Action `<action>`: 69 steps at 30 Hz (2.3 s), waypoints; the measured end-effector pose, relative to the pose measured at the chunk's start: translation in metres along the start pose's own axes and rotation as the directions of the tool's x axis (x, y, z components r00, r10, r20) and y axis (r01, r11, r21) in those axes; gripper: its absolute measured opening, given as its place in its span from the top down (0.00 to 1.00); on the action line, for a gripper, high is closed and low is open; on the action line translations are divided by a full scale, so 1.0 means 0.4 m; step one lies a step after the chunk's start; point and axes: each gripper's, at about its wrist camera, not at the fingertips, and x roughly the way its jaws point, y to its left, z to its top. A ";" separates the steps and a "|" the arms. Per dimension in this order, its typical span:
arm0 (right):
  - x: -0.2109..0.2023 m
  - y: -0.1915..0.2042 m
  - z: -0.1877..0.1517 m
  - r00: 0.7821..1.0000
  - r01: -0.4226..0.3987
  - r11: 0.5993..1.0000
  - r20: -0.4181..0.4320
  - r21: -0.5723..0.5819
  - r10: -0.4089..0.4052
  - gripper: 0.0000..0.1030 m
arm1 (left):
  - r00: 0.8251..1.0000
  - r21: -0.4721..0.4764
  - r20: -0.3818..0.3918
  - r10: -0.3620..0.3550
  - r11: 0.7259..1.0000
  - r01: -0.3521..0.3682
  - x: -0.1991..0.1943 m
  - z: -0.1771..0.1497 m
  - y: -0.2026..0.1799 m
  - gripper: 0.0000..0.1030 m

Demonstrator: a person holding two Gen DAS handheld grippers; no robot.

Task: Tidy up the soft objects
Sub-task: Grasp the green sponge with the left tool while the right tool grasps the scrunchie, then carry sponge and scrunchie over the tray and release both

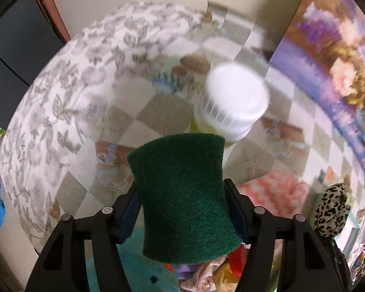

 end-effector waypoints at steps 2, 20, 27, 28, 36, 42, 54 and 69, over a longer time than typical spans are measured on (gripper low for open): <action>-0.020 -0.003 0.007 1.000 -0.010 1.000 0.018 0.006 0.010 0.77 | 0.999 0.001 0.036 -0.015 1.000 0.015 -0.040 0.003 -0.005 0.36; -0.266 -0.193 0.055 0.977 0.122 0.971 0.147 0.207 -0.155 0.77 | 0.971 0.156 0.183 -0.155 0.980 0.127 -0.260 -0.078 -0.163 0.35; -0.334 -0.346 0.029 0.955 0.221 0.925 0.125 0.310 -0.270 0.77 | 0.971 0.276 0.143 -0.191 0.950 0.146 -0.267 -0.155 -0.307 0.35; -0.342 -0.367 0.024 0.950 0.239 0.916 0.118 0.322 -0.290 0.77 | 0.971 0.300 0.138 -0.194 0.943 0.146 -0.268 -0.172 -0.334 0.35; -0.390 -0.515 -0.012 0.925 0.313 0.856 0.073 0.411 -0.373 0.77 | 0.978 0.432 0.082 -0.192 0.891 0.139 -0.243 -0.273 -0.481 0.35; -0.373 -0.579 -0.034 0.924 0.335 0.838 0.023 0.431 -0.381 0.77 | 0.985 0.509 0.020 -0.171 0.850 0.137 -0.197 -0.343 -0.571 0.35; -0.305 -0.583 -0.048 0.941 0.324 0.844 -0.057 0.428 -0.333 0.63 | 0.989 0.536 -0.095 -0.114 0.831 0.147 -0.110 -0.391 -0.619 0.28; -0.405 -0.535 -0.012 0.920 0.344 0.844 0.030 0.410 -0.390 0.36 | 0.976 0.437 0.006 -0.217 0.878 0.192 -0.205 -0.321 -0.563 0.11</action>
